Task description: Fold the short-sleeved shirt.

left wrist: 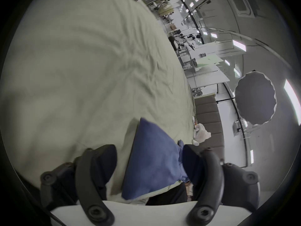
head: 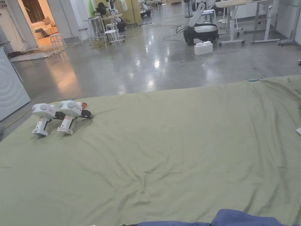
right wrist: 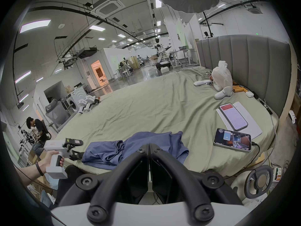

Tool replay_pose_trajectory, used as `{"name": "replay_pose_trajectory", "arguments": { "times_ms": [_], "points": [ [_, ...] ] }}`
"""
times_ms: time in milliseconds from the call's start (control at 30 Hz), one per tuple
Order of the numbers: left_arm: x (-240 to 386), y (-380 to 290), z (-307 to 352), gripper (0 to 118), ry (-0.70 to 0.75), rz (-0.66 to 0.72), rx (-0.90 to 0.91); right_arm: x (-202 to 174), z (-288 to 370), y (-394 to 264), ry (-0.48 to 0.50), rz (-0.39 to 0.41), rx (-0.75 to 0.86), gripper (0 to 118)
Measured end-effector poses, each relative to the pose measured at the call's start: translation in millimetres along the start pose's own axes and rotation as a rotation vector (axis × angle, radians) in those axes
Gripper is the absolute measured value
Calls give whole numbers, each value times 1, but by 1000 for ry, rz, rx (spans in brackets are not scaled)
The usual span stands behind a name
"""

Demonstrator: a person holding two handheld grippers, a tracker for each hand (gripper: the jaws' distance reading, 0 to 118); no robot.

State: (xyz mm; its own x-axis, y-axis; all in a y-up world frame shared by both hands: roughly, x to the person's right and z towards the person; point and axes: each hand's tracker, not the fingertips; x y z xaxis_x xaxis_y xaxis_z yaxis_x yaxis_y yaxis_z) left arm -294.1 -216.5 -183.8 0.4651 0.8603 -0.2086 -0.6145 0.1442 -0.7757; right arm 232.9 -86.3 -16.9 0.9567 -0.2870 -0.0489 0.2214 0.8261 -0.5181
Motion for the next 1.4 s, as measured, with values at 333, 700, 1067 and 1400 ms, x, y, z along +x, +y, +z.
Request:
{"name": "replay_pose_trajectory", "arguments": {
  "times_ms": [333, 700, 1067, 1400],
  "points": [
    [-12, 7, -9, 10, 13, -27, 38, 6, 11, 2, -35, -25, 15, 0],
    [82, 53, 118, 10, 329, -461, 194, 8, -8, 2, 9, -44, 7, 0],
    [165, -70, -67, 10, 317, -790, -90, 10, 5, -2, -16, -60, 24, 0],
    [160, -89, -136, 60, 274, -724, -236, 24, 14, -11, -72, -134, 31, 0]
  ]
}}
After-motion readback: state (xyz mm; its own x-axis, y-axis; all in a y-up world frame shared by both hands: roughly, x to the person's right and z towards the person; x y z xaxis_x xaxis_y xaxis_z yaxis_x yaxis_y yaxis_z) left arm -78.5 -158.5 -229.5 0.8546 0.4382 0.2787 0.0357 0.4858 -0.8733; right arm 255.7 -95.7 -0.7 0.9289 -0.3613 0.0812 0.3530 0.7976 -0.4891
